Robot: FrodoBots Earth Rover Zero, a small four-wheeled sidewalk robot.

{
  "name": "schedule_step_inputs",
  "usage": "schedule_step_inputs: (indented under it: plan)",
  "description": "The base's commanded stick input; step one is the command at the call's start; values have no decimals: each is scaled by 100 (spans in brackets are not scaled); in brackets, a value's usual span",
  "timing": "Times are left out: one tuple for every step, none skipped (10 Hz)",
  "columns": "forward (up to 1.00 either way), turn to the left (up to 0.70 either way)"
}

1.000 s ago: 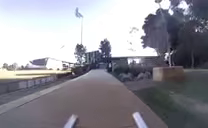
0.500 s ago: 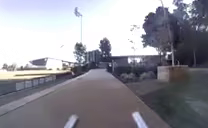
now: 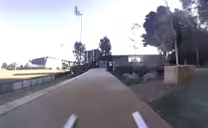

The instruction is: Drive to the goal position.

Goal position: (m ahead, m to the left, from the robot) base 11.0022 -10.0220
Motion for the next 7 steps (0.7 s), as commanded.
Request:
schedule_step_inputs:
  plan:
    - [100,0]
    - [100,0]
    - [100,0]
    - [100,0]
    - [100,0]
    - [100,1]
    - [100,21]
